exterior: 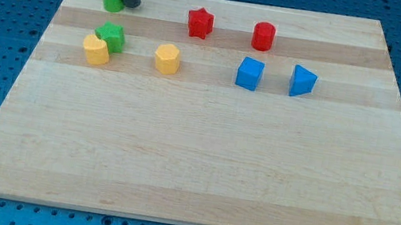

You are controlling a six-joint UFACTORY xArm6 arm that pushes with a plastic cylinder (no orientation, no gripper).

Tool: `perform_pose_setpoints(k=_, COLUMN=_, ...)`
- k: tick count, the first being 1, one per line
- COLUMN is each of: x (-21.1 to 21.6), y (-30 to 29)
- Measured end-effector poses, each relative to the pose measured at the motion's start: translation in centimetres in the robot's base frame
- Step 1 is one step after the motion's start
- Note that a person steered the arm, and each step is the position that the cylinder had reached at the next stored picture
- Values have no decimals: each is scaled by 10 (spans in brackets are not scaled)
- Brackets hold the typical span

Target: Point at the red star

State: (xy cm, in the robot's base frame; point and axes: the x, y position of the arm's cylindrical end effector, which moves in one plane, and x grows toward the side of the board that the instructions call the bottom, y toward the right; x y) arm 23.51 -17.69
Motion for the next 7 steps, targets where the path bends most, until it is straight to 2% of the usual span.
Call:
perform_pose_setpoints(k=1, x=0, y=0)
perform_pose_setpoints(k=3, x=-2, y=46)
perform_pose_setpoints(k=7, x=-41, y=49)
